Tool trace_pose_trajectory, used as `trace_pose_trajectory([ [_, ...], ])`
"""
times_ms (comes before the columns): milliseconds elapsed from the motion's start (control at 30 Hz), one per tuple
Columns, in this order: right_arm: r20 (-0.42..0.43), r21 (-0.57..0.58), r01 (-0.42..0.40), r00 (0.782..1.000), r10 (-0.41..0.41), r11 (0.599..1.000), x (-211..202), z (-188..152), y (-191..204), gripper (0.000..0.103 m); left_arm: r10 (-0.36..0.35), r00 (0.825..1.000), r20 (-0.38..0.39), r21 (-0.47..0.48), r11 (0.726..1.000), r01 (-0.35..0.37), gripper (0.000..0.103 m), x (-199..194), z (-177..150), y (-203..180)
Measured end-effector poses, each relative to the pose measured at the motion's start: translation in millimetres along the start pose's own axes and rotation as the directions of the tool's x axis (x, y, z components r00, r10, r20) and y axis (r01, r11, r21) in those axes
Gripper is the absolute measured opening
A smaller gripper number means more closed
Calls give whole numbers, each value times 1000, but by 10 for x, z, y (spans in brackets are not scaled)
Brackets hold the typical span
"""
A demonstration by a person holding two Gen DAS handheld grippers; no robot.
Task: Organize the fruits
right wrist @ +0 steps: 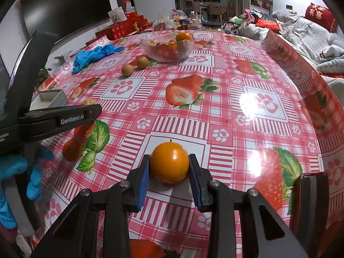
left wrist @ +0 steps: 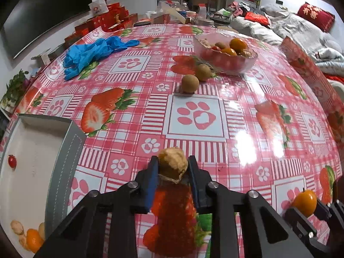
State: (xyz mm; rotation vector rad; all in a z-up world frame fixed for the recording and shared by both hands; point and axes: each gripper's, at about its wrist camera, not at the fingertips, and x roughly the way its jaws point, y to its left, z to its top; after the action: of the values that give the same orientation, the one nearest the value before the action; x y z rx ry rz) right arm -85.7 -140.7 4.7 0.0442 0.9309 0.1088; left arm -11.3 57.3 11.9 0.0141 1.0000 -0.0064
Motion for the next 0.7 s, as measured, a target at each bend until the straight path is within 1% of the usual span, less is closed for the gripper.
trace_pose_trajectory([
  [67, 1, 3, -4, 1000, 4, 1000, 0, -3, -3, 37, -4, 1000, 0, -8, 1000, 4, 29, -53, -76, 21],
  [167, 5, 3, -4, 1000, 4, 1000, -1, -6, 14, 37, 10, 1000, 7, -18, 1000, -10, 29, -138, -230, 70],
  [367, 10, 3, 0, 1000, 0, 1000, 3, -11, 10, 37, 45, 999, 26, -92, 995, -42, 29, -380, -623, 273],
  [433, 16, 6, 4, 1000, -4, 1000, 8, -8, 13, 37, 50, 998, 37, -107, 993, -46, 29, -410, -690, 304],
  [700, 19, 9, 6, 1000, -6, 1000, 26, 6, 25, 37, 91, 993, 79, -85, 993, -84, 29, -425, -747, 244],
])
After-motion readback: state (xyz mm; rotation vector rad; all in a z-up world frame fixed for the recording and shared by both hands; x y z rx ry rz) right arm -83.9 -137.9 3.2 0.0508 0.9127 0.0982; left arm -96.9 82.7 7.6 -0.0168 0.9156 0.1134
